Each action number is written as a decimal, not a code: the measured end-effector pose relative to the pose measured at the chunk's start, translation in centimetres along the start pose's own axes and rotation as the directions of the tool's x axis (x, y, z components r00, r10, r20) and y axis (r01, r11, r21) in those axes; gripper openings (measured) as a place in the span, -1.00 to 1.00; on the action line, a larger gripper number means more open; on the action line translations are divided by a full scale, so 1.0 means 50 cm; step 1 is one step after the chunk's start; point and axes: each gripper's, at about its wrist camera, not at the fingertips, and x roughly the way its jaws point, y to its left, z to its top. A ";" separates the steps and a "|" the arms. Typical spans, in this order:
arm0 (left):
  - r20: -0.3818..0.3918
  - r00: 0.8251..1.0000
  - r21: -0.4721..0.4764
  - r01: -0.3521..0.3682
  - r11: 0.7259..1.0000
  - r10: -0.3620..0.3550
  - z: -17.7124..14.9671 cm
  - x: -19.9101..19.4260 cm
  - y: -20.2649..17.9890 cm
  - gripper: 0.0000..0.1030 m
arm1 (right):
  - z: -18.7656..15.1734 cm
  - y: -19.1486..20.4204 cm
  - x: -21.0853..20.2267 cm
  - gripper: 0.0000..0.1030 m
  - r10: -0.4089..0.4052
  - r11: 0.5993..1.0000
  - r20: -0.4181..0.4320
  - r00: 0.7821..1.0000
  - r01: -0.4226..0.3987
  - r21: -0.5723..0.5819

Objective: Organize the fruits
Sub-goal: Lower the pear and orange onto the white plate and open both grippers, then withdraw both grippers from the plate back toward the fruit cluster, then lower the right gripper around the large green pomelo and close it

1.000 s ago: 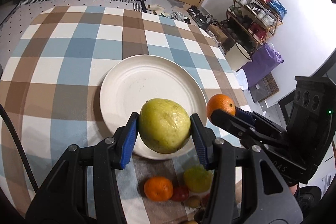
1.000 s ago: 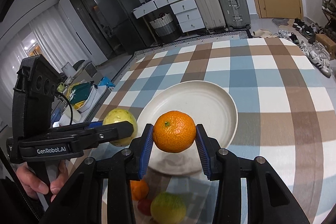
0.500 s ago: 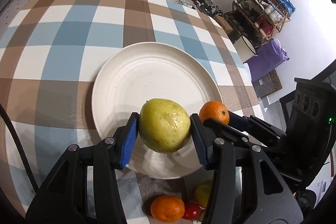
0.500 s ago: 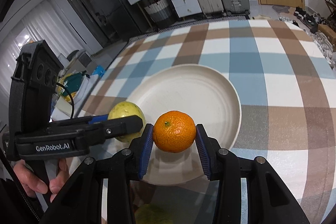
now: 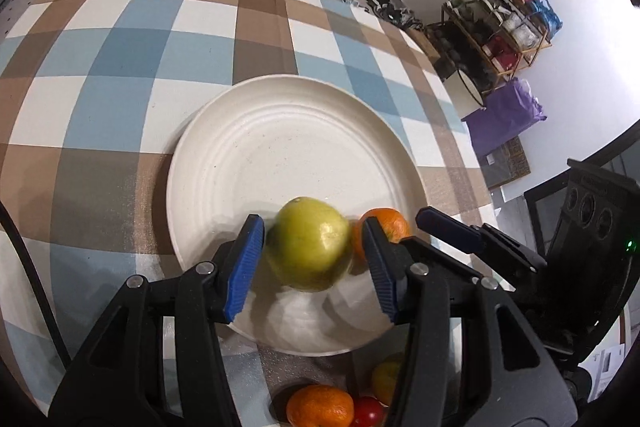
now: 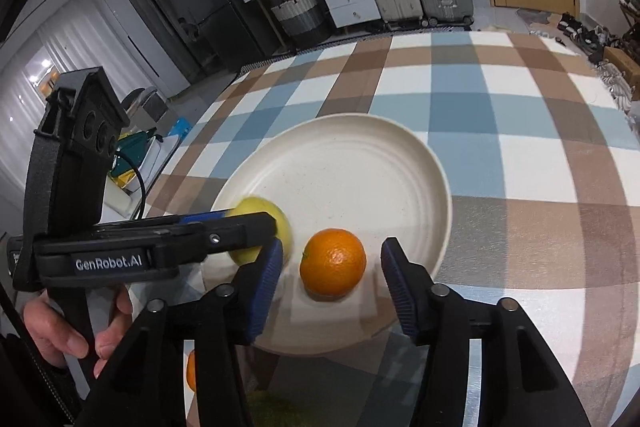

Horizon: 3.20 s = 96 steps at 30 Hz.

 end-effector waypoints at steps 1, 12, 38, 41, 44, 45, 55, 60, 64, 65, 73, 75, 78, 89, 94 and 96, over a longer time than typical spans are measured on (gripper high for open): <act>0.007 1.000 0.006 -0.010 1.000 0.010 -0.001 -0.005 -0.002 -0.05 | 0.001 0.000 -0.004 0.02 -0.005 1.000 0.005 1.000 0.005 -0.002; 0.053 0.997 0.032 -0.057 0.998 0.056 -0.033 -0.072 -0.021 -0.01 | -0.014 -0.009 -0.097 0.03 -0.041 0.999 0.102 0.994 0.038 0.034; 0.132 0.979 0.027 -0.160 0.987 0.155 -0.189 -0.221 -0.048 0.57 | -0.100 0.047 -0.237 0.48 -0.043 0.999 0.216 0.975 0.044 0.001; 0.132 0.977 0.041 -0.174 0.984 0.168 -0.209 -0.227 -0.055 0.58 | -0.113 0.056 -0.245 0.59 -0.043 0.999 0.222 0.974 0.044 -0.001; 0.133 0.973 0.050 -0.195 0.980 0.187 -0.230 -0.234 -0.060 0.59 | -0.128 0.066 -0.252 0.64 -0.041 0.999 0.224 0.974 0.044 -0.007; 0.136 0.972 0.050 -0.202 0.978 0.194 -0.239 -0.237 -0.061 0.59 | -0.131 0.070 -0.252 0.64 -0.042 0.999 0.223 0.974 0.045 -0.010; 0.146 0.965 0.063 -0.231 0.971 0.220 -0.293 -0.242 -0.069 0.66 | -0.179 0.100 -0.251 0.76 -0.043 0.998 0.199 0.979 0.051 -0.035; 0.165 0.960 0.065 -0.238 0.969 0.224 -0.308 -0.244 -0.067 0.70 | -0.194 0.111 -0.244 0.76 -0.046 0.997 0.185 0.982 0.055 -0.046; 0.179 0.950 0.067 -0.272 0.960 0.257 -0.315 -0.240 -0.061 0.77 | -0.200 0.110 -0.236 0.76 -0.054 0.997 0.170 0.984 0.062 -0.045; 0.179 0.949 0.060 -0.273 0.960 0.258 -0.316 -0.239 -0.057 0.79 | -0.201 0.109 -0.232 0.76 -0.061 0.997 0.165 0.984 0.069 -0.042; 0.186 0.958 0.054 -0.231 0.971 0.218 -0.315 -0.222 -0.032 0.95 | -0.202 0.082 -0.202 0.78 -0.070 0.997 0.136 0.988 0.072 -0.008; 0.193 0.957 0.066 -0.233 0.970 0.217 -0.312 -0.218 -0.032 0.96 | -0.201 0.076 -0.192 0.78 -0.066 0.998 0.127 0.990 0.067 -0.003; 0.207 0.955 0.091 -0.235 0.968 0.212 -0.305 -0.213 -0.035 0.97 | -0.198 0.068 -0.175 0.78 -0.053 0.999 0.098 0.994 0.053 0.007; 0.158 0.973 0.068 -0.181 0.981 0.169 -0.297 -0.186 -0.006 0.98 | -0.186 0.054 -0.122 0.78 -0.040 0.999 0.063 0.997 0.040 0.002; 0.151 0.975 0.038 -0.171 0.984 0.164 -0.296 -0.186 0.013 0.97 | -0.182 0.049 -0.104 0.70 -0.033 0.999 0.045 0.998 0.033 0.002; 0.149 0.975 0.031 -0.170 0.985 0.164 -0.297 -0.186 0.019 0.97 | -0.183 0.051 -0.099 0.68 -0.031 1.000 0.040 0.999 0.031 -0.004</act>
